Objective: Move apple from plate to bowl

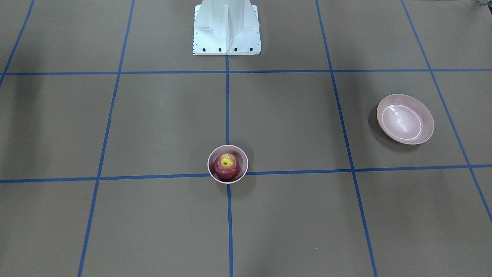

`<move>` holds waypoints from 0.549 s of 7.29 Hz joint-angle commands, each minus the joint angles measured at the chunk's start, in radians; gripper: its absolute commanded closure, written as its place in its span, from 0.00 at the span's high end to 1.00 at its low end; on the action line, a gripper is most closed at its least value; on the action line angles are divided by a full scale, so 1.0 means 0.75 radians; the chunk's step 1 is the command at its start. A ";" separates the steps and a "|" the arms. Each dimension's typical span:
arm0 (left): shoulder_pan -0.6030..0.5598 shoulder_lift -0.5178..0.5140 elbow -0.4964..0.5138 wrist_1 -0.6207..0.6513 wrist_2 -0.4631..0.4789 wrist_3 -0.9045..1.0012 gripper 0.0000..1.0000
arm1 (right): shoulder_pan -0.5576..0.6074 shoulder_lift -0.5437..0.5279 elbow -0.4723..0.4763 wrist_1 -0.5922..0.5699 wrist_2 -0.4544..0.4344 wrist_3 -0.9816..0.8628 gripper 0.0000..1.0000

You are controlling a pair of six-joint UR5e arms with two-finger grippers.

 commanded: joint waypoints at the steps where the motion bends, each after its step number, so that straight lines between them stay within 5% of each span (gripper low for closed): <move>1: -0.004 0.153 -0.151 -0.046 -0.042 -0.114 0.98 | -0.003 0.007 0.001 -0.006 0.001 0.006 1.00; 4: -0.002 0.195 -0.139 -0.037 -0.126 -0.170 0.98 | -0.011 0.034 -0.011 -0.035 -0.007 0.014 1.00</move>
